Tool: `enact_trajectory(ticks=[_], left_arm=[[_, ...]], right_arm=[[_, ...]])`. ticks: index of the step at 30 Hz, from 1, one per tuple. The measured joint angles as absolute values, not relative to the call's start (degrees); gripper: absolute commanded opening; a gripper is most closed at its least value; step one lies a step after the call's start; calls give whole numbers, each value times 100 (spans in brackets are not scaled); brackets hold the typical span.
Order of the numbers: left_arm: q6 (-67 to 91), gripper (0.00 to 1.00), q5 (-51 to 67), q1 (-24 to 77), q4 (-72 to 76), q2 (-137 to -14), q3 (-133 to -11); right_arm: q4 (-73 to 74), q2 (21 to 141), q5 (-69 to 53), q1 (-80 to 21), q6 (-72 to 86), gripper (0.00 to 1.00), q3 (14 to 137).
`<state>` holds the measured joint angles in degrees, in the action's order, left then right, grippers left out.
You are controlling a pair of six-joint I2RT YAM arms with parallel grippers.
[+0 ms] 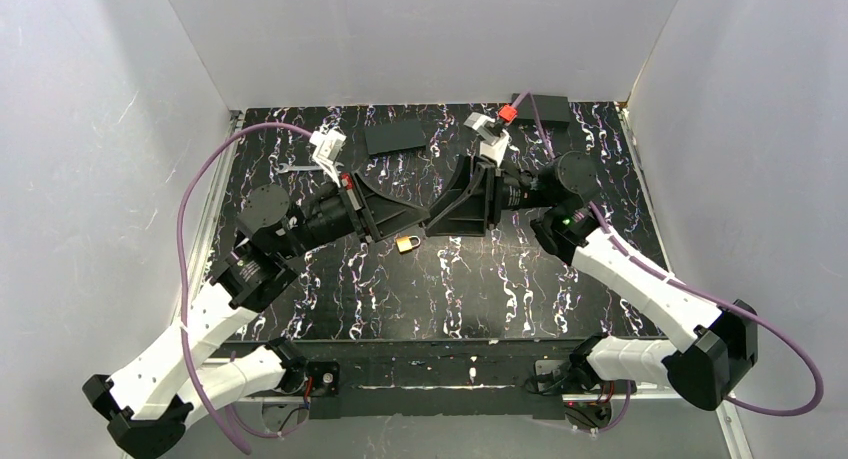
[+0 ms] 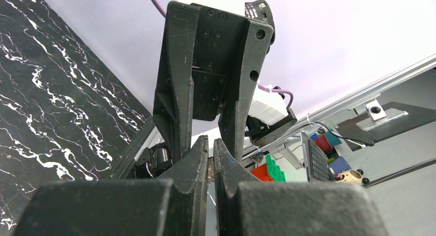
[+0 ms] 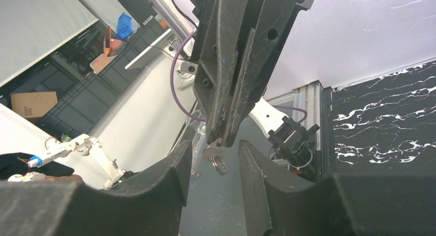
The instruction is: Unlock with the key
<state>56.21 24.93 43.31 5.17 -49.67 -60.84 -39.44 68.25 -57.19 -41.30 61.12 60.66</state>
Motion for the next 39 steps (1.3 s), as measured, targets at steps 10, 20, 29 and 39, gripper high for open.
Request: enact_trajectory(ticks=[10, 20, 29, 39], left_arm=[[5616, 0, 2543, 4329, 692, -5118, -6088], [5457, 9, 2440, 4305, 639, -5081, -6086], [4877, 79, 1833, 4298, -128, -4871, -6156], [3876, 79, 974, 4296, -906, -4191, -5999]], right_arm=[[-3723, 6921, -5586, -4246, 5966, 28, 6134], [-3538, 6921, -5400, -4248, 5892, 1, 6143], [-2541, 6897, -4810, -4250, 5527, 1, 6152], [-373, 6847, -3092, -4252, 5334, 1, 6525]])
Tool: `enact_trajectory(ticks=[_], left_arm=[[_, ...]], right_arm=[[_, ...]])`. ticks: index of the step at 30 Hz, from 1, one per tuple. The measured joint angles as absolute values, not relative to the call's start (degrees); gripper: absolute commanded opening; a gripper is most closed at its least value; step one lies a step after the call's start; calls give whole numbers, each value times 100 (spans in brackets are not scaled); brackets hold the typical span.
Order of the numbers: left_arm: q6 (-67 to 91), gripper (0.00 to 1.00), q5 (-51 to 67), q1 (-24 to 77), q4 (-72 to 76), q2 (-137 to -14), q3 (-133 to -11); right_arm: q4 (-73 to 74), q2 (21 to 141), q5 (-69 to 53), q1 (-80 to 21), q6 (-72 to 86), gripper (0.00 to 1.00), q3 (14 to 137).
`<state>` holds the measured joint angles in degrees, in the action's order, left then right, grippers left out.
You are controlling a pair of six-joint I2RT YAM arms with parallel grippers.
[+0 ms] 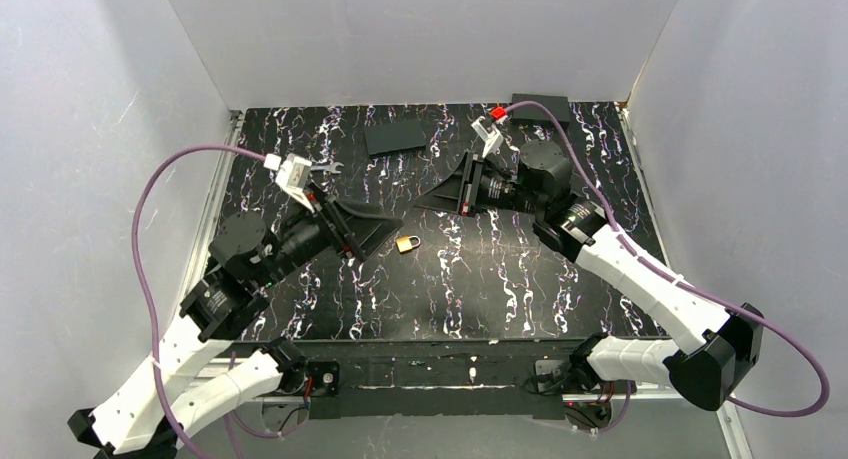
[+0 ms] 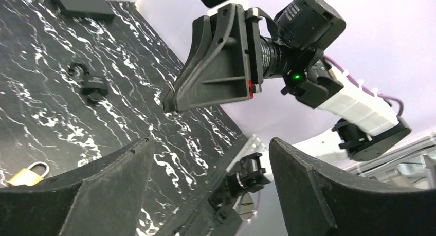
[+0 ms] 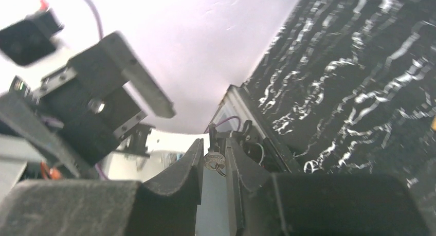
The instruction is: Unlock with the key
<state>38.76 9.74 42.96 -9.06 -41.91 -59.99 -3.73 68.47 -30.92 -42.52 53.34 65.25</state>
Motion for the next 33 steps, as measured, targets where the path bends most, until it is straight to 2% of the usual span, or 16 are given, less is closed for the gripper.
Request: enact_trajectory(ticks=[5, 8, 13, 18, 22, 33], left_arm=[[3380, 70, 786, 4296, -515, -3686, -5231], [3269, 69, 744, 4296, -279, -3795, -4919], [3304, 54, 624, 4296, -110, -4189, -4777], [3634, 49, 158, 4296, -484, -4300, -5085], [4010, 45, 1, 4296, -805, -4303, -5682], [4598, 31, 696, 4296, -1162, -5234, -5900]], right_arm=[[410, 6818, -2209, -4252, 5688, 1, 6539], [626, 6818, -1844, -4252, 5833, 1, 6539], [582, 6836, -1820, -4252, 5787, 1, 6582], [462, 6871, -2143, -4254, 4939, 1, 6672], [628, 6871, -2460, -4278, 3667, 1, 6672], [1258, 6875, -2604, -4888, 2069, 1, 6967]])
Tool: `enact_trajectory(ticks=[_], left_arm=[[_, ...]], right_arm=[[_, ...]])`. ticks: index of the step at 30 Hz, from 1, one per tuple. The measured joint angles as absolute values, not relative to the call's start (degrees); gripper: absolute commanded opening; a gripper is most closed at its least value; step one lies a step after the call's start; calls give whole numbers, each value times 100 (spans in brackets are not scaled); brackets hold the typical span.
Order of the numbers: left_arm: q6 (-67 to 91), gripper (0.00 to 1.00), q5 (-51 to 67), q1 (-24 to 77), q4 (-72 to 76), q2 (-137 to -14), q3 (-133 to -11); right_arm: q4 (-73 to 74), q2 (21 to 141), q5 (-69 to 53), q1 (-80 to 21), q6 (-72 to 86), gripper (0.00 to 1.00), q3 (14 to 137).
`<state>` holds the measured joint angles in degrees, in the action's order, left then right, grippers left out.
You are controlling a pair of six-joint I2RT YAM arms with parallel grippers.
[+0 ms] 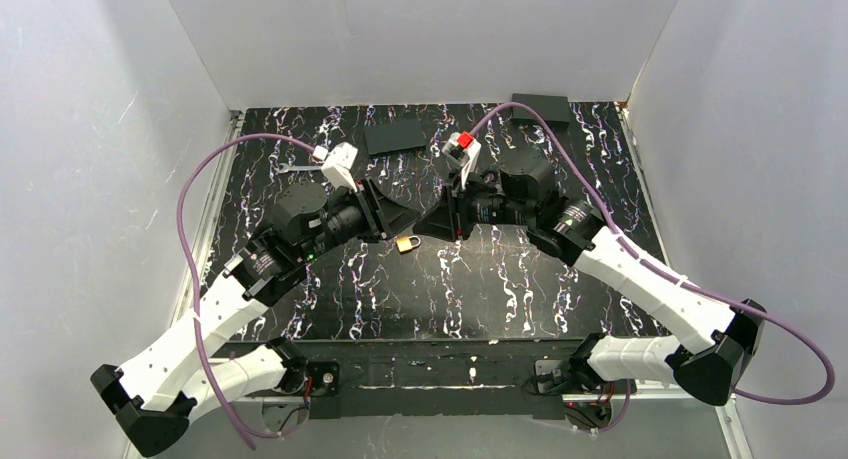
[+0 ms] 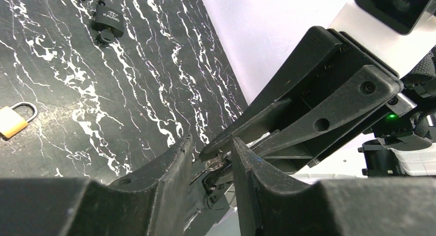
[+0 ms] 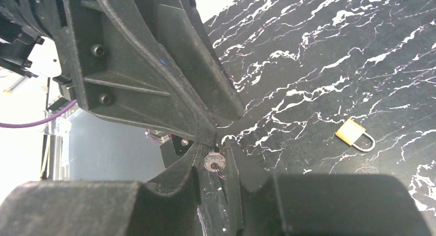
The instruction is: Unlock with the key
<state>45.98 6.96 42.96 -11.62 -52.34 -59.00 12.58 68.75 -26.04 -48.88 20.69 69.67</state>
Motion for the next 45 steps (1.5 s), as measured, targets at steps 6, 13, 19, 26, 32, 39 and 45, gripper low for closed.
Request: enact_trajectory(ticks=[6, 13, 19, 26, 32, 39, 45], left_arm=[[4683, 22, 801, 4296, -1164, -5234, -5900], [4786, 4, 895, 4296, -1164, -5234, -5900], [4807, 0, 915, 4294, -1205, -5223, -5900], [4816, 0, 843, 4296, -1179, -4998, -5806], [4772, 0, 751, 4296, -1072, -4709, -5778], [4807, 0, 810, 4296, -384, -4440, -5601], [4897, 0, 819, 4296, 5, -4438, -5586]], right_arm=[[1391, 6963, -2438, -5015, 1911, 1, 7067], [1446, 6991, -2346, -5078, 1863, 1, 7083], [1450, 6991, -2283, -5105, 1870, 6, 7085], [1299, 6989, -2263, -5113, 1981, 67, 7083], [967, 6672, -2283, -5033, 2239, 72, 6799], [-930, 6147, -2976, -4431, 3745, 53, 5706], [-2204, 6178, -3332, -4427, 4825, 52, 5446]])
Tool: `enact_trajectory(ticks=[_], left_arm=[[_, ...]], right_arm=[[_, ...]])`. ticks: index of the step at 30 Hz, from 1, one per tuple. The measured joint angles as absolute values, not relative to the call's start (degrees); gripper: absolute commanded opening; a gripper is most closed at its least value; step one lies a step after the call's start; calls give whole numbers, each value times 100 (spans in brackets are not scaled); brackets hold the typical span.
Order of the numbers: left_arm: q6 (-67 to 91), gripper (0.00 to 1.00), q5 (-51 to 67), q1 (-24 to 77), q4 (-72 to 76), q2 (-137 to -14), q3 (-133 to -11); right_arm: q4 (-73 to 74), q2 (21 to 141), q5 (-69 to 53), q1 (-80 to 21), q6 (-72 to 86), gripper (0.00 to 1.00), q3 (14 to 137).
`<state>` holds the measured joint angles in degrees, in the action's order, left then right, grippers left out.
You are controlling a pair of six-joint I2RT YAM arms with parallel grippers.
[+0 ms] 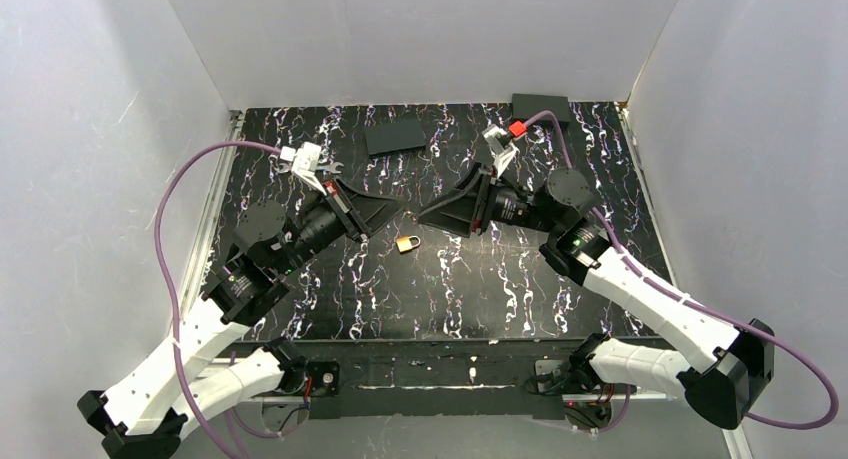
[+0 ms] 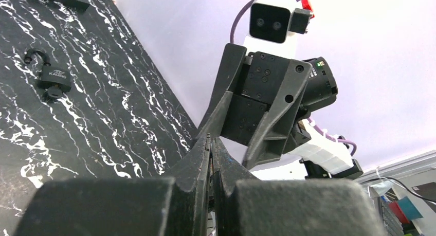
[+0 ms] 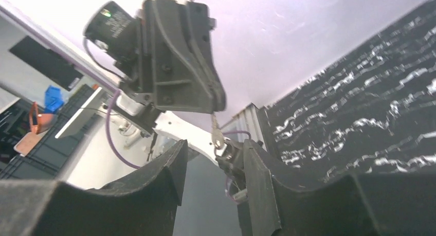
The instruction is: Unlock with the key
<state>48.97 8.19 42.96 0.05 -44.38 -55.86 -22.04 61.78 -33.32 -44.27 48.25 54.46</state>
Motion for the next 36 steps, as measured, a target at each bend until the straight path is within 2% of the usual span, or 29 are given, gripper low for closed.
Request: enact_trajectory(ticks=[8, 15, 18, 36], left_arm=[[5039, 0, 862, 4296, 185, -4567, -5577], [5085, 0, 867, 4296, 263, -4591, -5557], [5098, 0, 880, 4296, 274, -4578, -5557], [5103, 0, 884, 4296, 408, -4482, -5533]], right_arm=[[-3039, 6182, -3481, -4427, 5387, 54, 5446], [-3050, 6233, -3470, -4427, 5424, 64, 5446], [-2989, 6235, -3422, -4427, 5378, 66, 5446], [-2845, 6460, -3444, -4635, 5295, 49, 5452]])
